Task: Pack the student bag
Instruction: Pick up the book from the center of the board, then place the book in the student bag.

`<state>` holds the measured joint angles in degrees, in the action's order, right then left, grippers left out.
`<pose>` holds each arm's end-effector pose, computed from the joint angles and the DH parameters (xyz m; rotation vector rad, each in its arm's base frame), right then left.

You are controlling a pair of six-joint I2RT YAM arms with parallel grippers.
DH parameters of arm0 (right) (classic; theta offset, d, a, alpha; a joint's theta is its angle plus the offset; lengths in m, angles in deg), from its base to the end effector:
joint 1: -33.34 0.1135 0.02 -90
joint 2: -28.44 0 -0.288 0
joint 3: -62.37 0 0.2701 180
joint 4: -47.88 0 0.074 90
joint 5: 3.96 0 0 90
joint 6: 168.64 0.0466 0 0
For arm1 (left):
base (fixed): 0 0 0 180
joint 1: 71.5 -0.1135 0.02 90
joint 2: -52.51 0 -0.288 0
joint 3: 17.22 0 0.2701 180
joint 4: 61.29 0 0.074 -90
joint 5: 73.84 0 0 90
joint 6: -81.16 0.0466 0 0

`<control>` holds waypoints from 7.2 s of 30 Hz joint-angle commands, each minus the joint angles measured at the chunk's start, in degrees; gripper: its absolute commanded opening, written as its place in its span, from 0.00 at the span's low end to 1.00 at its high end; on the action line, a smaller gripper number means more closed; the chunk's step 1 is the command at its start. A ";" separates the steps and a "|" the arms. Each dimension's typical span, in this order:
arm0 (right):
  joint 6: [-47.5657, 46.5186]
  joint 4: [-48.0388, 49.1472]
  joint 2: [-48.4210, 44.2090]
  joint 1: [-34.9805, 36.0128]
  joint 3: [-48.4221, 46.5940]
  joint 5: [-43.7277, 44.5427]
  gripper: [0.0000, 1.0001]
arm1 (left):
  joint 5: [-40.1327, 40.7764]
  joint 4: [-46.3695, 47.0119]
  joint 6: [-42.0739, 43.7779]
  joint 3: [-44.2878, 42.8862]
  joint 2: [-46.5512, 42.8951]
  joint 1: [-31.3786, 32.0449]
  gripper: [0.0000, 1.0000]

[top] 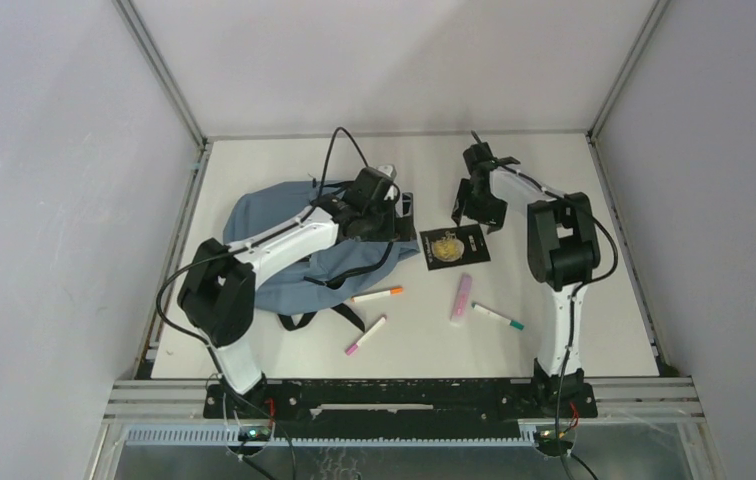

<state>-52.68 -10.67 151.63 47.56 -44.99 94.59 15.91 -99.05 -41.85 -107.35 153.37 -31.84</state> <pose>0.4572 0.1087 0.1652 0.3188 2.8164 -0.0654 0.3229 -0.2679 0.2557 0.1472 2.4975 -0.5662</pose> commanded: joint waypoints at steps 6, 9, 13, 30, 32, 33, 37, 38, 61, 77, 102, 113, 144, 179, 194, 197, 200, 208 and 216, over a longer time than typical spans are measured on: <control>2.52 9.80 -14.30 -7.60 17.74 -16.17 0.92 | -5.93 2.44 -2.14 -9.16 5.43 4.89 0.95; 2.63 13.23 -19.62 -10.33 23.25 -18.67 0.96 | -7.01 2.78 -5.02 -10.90 9.26 5.78 0.95; 2.07 20.73 -24.76 -13.47 29.97 -26.64 0.98 | -3.60 2.95 -8.10 -13.31 12.79 6.19 0.95; 2.80 27.97 -22.29 -13.78 35.28 -33.96 0.97 | 2.21 -2.97 -11.20 -27.52 29.05 5.03 0.94; 2.92 28.17 -21.84 -15.54 35.29 -34.56 0.97 | -0.18 -2.87 -11.86 -28.24 30.04 5.00 0.94; 3.00 28.26 -21.59 -15.69 35.30 -34.82 0.97 | -1.93 -2.77 -12.20 -28.58 30.50 4.99 0.94; 3.30 28.62 -20.95 -15.89 35.36 -35.63 0.97 | -6.15 -2.10 -13.87 -28.92 31.15 4.84 0.93; 3.39 28.73 -20.75 -15.91 35.43 -35.73 0.97 | -7.11 -1.84 -14.24 -28.92 31.11 4.86 0.92; 6.92 34.26 -19.63 -17.21 40.23 -40.14 0.95 | -21.50 28.24 -28.98 -9.27 20.04 1.55 0.55; 4.95 30.18 -27.65 -19.78 41.43 -43.54 0.97 | -22.90 23.28 -23.35 -7.89 14.05 -0.53 0.01; 37.24 80.33 -43.63 -20.75 56.51 -79.15 0.84 | -42.44 29.21 -22.54 -4.93 4.45 -4.80 0.06; 37.32 74.60 -47.90 -20.06 56.73 -73.95 0.00 | -40.11 23.34 -16.64 -4.95 2.47 -6.75 0.40; 8.83 25.22 -63.21 -25.20 50.22 -45.66 0.00 | 29.45 -24.33 12.62 -28.48 20.67 3.15 0.64; 24.05 59.90 -34.75 9.79 39.02 -46.95 0.00 | -26.34 0.28 3.71 2.52 -19.12 -20.26 0.00; 23.93 52.36 -6.68 24.33 15.00 -44.74 0.64 | -28.85 4.48 0.05 4.93 -22.30 -24.30 0.00; 21.44 48.47 -8.97 24.05 15.69 -41.59 0.83 | -28.73 4.78 -0.37 5.37 -22.29 -24.69 0.00; 18.40 42.78 -12.02 23.29 15.82 -38.38 0.85 | -28.06 5.10 -0.69 5.78 -22.04 -24.77 0.00; 11.39 29.94 -19.55 21.13 15.71 -28.60 0.95 | -27.75 5.92 -1.48 6.70 -20.95 -24.89 0.00; 10.24 27.02 -24.21 18.26 16.56 -27.00 0.96 | -28.40 6.97 -1.69 7.28 -20.26 -24.98 0.00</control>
<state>-40.11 18.69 131.72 67.15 -27.17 65.22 -10.02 -97.02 -42.49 -101.01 134.15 -56.49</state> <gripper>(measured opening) 0.961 0.008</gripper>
